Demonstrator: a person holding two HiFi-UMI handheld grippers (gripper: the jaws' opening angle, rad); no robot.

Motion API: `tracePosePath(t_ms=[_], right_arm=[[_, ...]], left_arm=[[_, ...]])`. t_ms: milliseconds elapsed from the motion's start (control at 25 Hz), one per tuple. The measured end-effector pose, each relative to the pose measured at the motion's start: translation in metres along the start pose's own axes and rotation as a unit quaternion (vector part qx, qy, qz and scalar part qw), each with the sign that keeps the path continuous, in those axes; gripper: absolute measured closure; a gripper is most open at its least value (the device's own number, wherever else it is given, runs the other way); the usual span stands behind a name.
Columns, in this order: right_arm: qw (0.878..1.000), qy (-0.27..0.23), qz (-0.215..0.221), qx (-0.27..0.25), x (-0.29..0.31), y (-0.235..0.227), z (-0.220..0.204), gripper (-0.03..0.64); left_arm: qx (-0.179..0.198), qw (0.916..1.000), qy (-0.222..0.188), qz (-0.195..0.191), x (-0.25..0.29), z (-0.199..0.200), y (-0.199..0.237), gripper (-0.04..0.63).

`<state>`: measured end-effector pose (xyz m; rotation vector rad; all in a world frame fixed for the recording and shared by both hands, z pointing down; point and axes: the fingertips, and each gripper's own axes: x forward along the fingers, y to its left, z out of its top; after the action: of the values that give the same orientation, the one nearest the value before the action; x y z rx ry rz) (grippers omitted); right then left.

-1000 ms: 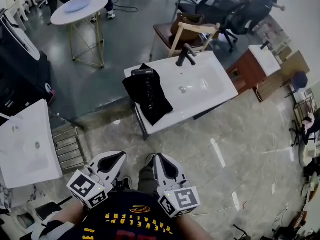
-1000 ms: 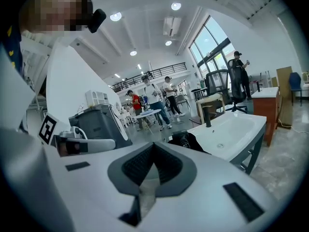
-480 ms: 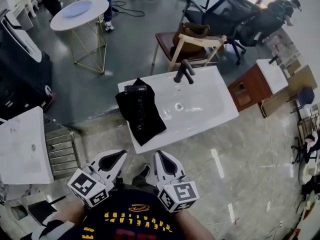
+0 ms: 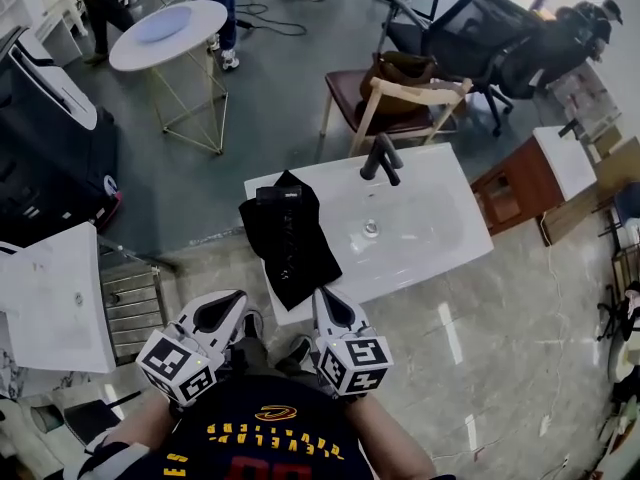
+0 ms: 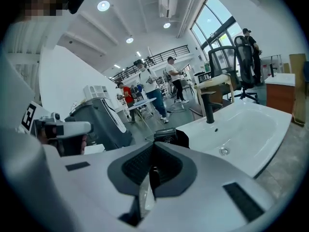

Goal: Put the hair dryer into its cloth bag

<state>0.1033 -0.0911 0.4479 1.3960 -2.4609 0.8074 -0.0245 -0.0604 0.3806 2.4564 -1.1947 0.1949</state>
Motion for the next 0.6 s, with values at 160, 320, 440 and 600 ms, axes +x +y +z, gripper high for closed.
tracePosePath(t_ms=[160, 320, 440, 600], right_arm=[[1.0, 0.017, -0.017, -0.002, 0.031, -0.012, 0.0, 0.609], [0.999, 0.045, -0.025, 0.0, 0.06, -0.016, -0.009, 0.609], [0.997, 0.074, -0.03, 0.007, 0.083, -0.02, -0.02, 0.607], [0.994, 0.105, -0.039, -0.004, 0.115, -0.031, -0.028, 0.589]], left_arm=[[0.002, 0.9999, 0.011, -0.004, 0.013, 0.005, 0.024, 0.591], [0.004, 0.9996, 0.022, -0.018, 0.025, 0.009, 0.045, 0.592], [0.0, 0.9993, 0.03, -0.024, 0.033, 0.011, 0.062, 0.591], [-0.008, 0.9986, 0.043, -0.03, 0.042, 0.008, 0.08, 0.591]])
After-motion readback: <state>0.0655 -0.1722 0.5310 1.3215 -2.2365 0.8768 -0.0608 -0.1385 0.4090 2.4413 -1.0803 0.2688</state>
